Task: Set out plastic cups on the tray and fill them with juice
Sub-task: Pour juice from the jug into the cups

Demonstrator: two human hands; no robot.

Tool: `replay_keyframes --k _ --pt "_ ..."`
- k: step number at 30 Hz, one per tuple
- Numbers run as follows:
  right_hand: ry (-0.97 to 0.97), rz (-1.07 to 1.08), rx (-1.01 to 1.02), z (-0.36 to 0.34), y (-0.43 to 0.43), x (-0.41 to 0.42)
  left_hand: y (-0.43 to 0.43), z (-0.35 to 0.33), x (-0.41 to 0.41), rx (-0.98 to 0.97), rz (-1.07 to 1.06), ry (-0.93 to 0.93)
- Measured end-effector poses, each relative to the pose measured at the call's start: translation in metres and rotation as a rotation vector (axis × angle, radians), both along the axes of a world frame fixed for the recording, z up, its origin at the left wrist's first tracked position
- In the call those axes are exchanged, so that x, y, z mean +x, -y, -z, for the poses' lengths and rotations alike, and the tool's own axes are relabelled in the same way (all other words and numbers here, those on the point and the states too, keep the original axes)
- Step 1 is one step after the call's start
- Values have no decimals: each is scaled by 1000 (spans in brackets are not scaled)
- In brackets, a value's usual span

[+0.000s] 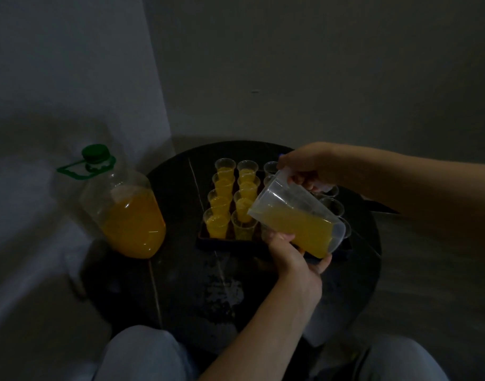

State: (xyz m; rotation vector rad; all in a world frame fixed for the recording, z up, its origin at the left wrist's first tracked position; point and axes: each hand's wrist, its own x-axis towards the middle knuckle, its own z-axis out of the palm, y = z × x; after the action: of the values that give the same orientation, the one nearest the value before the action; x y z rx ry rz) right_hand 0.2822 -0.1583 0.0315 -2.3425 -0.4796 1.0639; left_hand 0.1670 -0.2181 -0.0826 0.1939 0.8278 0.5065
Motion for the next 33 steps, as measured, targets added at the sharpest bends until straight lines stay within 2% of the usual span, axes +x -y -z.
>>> replay_keyframes --k 33 --pt "-20 2 -35 -11 5 3 9 -15 5 -46 16 34"
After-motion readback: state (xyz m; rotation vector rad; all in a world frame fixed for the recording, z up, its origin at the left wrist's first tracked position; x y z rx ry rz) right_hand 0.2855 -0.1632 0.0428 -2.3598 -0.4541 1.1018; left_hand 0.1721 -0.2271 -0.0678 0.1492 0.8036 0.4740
